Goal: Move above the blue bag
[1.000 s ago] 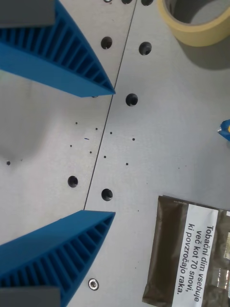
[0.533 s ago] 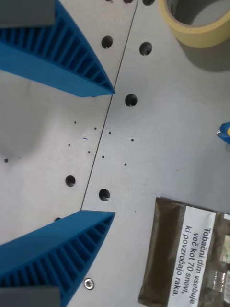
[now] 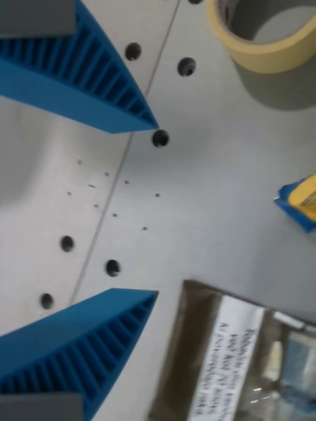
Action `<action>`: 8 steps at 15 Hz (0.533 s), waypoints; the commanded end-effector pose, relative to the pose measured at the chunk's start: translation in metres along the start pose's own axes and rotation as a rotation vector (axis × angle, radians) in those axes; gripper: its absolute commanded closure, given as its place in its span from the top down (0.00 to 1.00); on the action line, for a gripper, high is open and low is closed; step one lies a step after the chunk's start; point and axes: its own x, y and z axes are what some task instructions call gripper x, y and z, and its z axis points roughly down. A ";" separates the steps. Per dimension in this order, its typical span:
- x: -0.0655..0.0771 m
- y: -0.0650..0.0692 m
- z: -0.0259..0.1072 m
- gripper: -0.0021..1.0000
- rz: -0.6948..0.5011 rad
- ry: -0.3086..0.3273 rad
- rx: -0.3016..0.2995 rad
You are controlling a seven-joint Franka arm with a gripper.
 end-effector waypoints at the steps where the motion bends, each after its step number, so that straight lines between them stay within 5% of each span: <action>1: 0.014 -0.002 0.005 1.00 -0.219 0.008 0.029; 8: 0.042 -0.014 0.032 1.00 -0.397 0.004 0.058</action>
